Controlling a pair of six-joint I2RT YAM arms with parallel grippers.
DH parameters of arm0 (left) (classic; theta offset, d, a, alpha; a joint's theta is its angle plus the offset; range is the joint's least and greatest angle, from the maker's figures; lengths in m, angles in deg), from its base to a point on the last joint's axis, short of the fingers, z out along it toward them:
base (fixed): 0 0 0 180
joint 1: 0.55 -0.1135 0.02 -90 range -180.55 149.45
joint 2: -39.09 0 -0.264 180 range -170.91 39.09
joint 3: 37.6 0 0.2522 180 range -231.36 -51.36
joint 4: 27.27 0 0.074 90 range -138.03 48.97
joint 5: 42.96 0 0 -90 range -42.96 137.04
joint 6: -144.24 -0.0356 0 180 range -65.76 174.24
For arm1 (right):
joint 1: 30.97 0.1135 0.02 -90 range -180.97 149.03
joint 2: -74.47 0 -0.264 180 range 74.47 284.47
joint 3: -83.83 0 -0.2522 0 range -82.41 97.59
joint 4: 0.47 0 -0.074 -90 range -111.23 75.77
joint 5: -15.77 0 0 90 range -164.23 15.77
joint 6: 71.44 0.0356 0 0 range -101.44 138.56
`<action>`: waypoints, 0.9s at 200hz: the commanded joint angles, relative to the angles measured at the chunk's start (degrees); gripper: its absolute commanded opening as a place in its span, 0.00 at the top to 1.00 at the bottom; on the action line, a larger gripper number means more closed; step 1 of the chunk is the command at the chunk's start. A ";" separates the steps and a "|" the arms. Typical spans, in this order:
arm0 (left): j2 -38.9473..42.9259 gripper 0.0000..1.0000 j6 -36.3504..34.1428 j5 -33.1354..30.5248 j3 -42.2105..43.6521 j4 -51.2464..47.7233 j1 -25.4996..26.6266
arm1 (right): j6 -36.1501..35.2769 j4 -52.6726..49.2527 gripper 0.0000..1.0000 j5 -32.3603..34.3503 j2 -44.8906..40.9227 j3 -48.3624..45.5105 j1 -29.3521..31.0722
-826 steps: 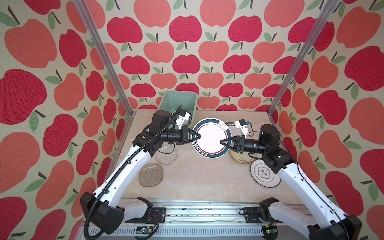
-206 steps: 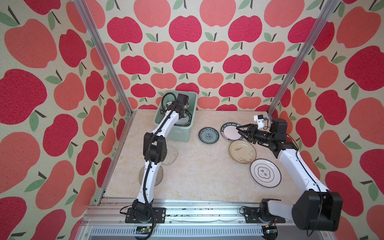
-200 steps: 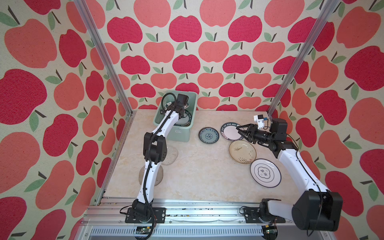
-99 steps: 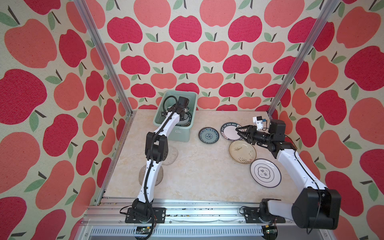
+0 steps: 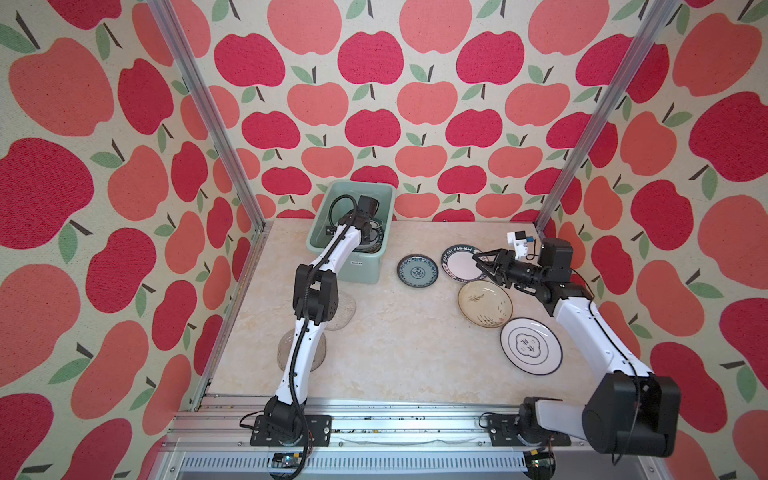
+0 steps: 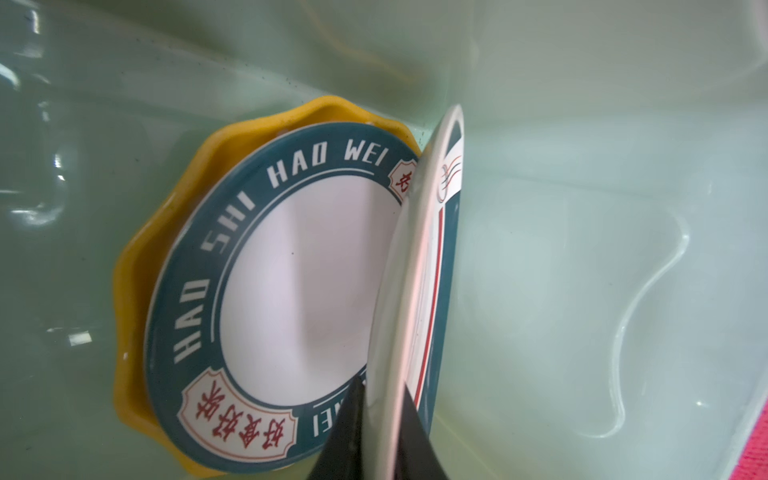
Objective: Place the plates into the plastic bin on the countertop
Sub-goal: 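Lower the red-and-green rimmed plate into the bin onto the stack with the left gripper, then open the left gripper and raise it out of the bin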
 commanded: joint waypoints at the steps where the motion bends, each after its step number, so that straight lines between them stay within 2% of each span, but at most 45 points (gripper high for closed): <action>1: -0.82 0.80 -1.10 0.78 -1.90 -1.75 -0.13 | 0.67 1.68 0.53 -1.61 0.52 -1.10 -0.51; 79: -0.72 0.41 -0.58 2.62 -2.04 -5.39 0.05 | 1.07 2.52 0.53 -2.39 0.39 -1.86 -1.39; 110: -0.83 0.24 -2.71 4.57 -3.49 -6.00 -0.30 | 1.29 2.71 0.53 -2.40 0.12 -2.09 -1.59; 138: -0.18 0.15 -4.35 5.41 -4.32 -7.72 -0.39 | 1.29 2.78 0.53 -2.40 0.07 -2.17 -1.56; 141: -0.09 0.10 -4.42 5.50 -4.32 -7.85 -0.39 | 1.29 2.78 0.53 -2.40 0.07 -2.12 -1.60; 147: 0.17 0.06 -4.72 5.76 -4.30 -8.04 -0.39 | 1.33 2.78 0.53 -2.40 0.11 -2.07 -1.59; 180: 1.26 0.02 -6.23 8.17 -5.13 -10.47 -0.74 | 0.96 2.63 0.53 -2.40 -0.25 -1.89 -1.56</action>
